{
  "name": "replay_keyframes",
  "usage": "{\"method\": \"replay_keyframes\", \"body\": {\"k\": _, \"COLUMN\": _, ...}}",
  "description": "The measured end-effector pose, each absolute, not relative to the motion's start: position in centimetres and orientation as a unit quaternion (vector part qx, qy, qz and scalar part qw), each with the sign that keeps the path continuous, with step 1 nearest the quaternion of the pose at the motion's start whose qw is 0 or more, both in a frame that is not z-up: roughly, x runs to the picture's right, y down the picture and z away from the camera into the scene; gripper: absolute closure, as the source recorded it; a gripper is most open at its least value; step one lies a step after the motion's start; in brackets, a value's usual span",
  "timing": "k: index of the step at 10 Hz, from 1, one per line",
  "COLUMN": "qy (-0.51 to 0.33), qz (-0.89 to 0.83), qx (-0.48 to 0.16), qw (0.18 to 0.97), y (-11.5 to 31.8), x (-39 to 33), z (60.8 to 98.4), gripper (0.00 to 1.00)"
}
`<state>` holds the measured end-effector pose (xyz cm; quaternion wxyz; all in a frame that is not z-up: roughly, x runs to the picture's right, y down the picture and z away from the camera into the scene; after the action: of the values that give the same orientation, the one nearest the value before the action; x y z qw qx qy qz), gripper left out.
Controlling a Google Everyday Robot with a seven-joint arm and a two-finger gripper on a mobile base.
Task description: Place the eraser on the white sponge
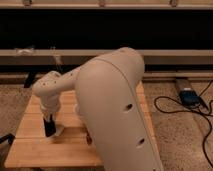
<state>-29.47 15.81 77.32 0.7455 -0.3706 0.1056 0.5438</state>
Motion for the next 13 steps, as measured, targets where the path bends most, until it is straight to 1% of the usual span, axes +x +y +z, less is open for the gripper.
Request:
{"method": "replay_keyframes", "body": {"k": 1, "qy": 0.108, "qz": 0.549, "qx": -0.369, "qw": 0.743, "y": 15.7, "x": -29.3, "z": 77.9, "gripper": 0.76}}
{"method": "replay_keyframes", "body": {"k": 2, "qy": 0.111, "qz": 0.552, "qx": -0.368, "qw": 0.740, "y": 15.7, "x": -29.1, "z": 78.3, "gripper": 0.69}}
{"method": "replay_keyframes", "body": {"k": 3, "qy": 0.114, "qz": 0.554, "qx": -0.366, "qw": 0.739, "y": 15.8, "x": -29.0, "z": 78.8, "gripper": 0.57}}
{"method": "replay_keyframes", "body": {"k": 4, "qy": 0.115, "qz": 0.554, "qx": -0.365, "qw": 0.739, "y": 15.9, "x": -29.2, "z": 78.9, "gripper": 0.46}}
{"method": "replay_keyframes", "body": {"k": 5, "qy": 0.117, "qz": 0.555, "qx": -0.364, "qw": 0.739, "y": 15.9, "x": -29.2, "z": 79.1, "gripper": 0.39}}
{"method": "replay_keyframes", "body": {"k": 13, "qy": 0.134, "qz": 0.540, "qx": -0.370, "qw": 0.744, "y": 16.5, "x": -29.0, "z": 79.5, "gripper": 0.38}}
